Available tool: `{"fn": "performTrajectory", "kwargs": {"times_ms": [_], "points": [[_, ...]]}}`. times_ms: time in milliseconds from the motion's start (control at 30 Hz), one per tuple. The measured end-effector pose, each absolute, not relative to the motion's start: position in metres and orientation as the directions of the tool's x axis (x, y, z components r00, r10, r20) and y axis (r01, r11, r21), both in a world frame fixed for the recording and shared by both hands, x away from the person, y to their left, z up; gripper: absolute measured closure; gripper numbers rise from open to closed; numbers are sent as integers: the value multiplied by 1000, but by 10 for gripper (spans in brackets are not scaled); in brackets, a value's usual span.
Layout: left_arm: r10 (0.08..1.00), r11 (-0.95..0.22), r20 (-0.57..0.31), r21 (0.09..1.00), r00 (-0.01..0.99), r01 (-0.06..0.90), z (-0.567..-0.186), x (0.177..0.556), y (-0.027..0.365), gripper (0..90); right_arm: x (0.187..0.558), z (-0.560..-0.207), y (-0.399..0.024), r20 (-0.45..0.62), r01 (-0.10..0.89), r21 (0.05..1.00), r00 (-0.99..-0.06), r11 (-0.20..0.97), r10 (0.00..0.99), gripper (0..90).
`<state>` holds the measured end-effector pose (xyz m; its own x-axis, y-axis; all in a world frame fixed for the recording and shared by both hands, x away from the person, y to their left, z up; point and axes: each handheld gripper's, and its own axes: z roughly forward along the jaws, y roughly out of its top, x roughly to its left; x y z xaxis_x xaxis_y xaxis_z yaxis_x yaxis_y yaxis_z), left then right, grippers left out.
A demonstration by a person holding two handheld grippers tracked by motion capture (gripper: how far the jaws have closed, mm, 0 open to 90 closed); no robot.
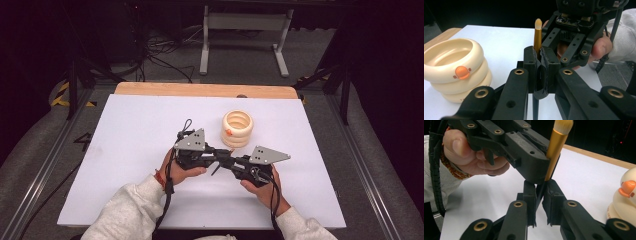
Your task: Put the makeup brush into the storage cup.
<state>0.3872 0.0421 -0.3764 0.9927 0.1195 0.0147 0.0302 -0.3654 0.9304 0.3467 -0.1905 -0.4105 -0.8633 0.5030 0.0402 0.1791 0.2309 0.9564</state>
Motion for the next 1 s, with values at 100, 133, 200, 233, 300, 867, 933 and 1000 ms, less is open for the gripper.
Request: {"fn": "performTrajectory", "kwargs": {"times_ms": [100, 133, 200, 233, 300, 867, 933, 1000], "points": [[122, -365, 20, 930, 992, 27, -377, 386, 42, 835, 347, -410, -191, 40, 181, 955, -863, 233, 504, 827], [119, -368, 22, 930, 993, 23, -377, 387, 42, 833, 347, -410, -192, 40, 183, 954, -861, 236, 508, 832], [117, -366, 20, 930, 993, 25, -377, 387, 43, 822, 348, -410, -193, 41, 187, 953, -859, 238, 510, 835], [122, -365, 19, 931, 992, 27, -377, 387, 44, 818, 348, -410, -194, 38, 188, 952, -858, 244, 512, 835], [146, -381, 34, 924, 989, 25, -377, 387, 45, 735, 348, -409, -195, 28, 190, 946, -855, 262, 518, 836], [314, -469, 92, 880, 945, 70, -381, 383, 76, 296, 348, -405, -209, 0, 186, 938, -843, 292, 537, 837], [329, -489, 111, 870, 938, 69, -384, 382, 83, 248, 348, -404, -211, -10, 181, 937, -840, 297, 542, 836], [340, -492, 110, 867, 934, 77, -384, 382, 85, 230, 348, -403, -214, -8, 182, 939, -838, 291, 546, 837]]}}
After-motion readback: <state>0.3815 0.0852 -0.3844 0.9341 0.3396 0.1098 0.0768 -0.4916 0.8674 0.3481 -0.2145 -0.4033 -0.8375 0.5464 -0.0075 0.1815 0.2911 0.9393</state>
